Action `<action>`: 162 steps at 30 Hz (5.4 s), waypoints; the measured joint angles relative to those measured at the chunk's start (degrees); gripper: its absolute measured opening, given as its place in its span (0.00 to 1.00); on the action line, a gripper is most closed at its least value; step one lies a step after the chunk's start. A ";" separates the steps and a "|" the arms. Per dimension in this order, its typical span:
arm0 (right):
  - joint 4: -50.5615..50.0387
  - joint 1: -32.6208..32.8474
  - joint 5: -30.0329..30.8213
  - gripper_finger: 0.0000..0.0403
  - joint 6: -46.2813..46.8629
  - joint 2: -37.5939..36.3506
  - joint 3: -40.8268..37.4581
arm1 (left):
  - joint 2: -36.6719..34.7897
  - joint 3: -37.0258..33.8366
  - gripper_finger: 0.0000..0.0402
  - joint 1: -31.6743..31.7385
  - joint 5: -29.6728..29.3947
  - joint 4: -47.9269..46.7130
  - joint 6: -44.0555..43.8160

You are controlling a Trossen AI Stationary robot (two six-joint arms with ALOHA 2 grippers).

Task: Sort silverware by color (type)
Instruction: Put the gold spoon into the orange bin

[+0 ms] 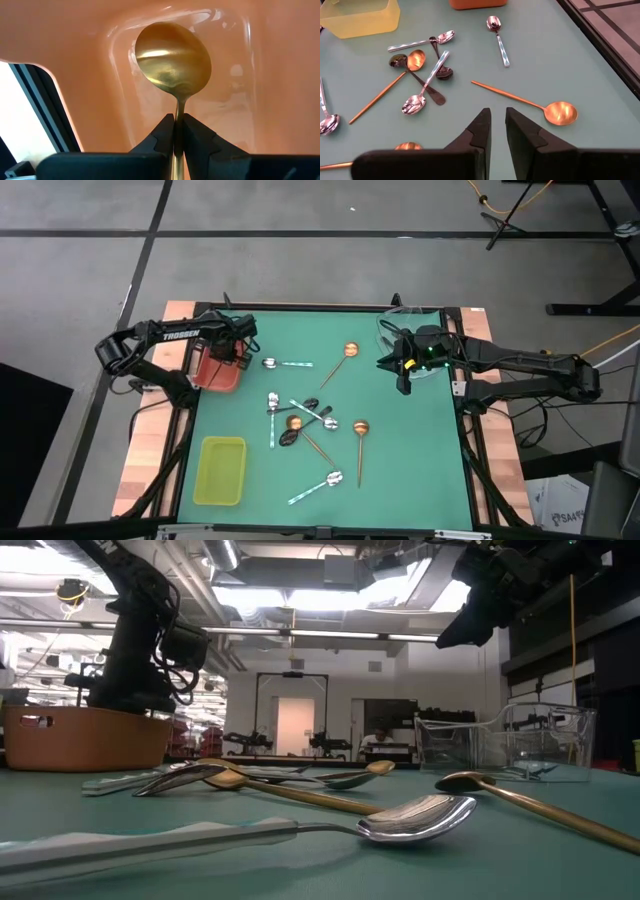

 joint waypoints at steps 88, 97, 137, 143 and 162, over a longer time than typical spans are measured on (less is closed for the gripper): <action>0.00 -0.01 0.02 0.13 0.00 0.00 0.00 | -0.35 23.08 0.32 -18.14 1.52 37.92 7.17; 0.00 0.00 0.00 0.13 0.00 0.00 0.00 | 6.58 23.08 0.32 -24.33 0.11 48.79 7.22; -0.02 -0.02 0.02 0.13 -0.02 0.02 -0.02 | 37.56 23.02 0.32 -28.27 -5.01 83.33 19.25; -0.02 -0.02 0.02 0.13 -0.01 0.02 -0.02 | 37.57 22.99 0.32 -28.26 -6.24 77.98 19.22; 0.00 0.00 0.02 0.13 0.00 0.02 -0.02 | 37.61 22.99 0.32 -29.47 -6.11 73.13 19.19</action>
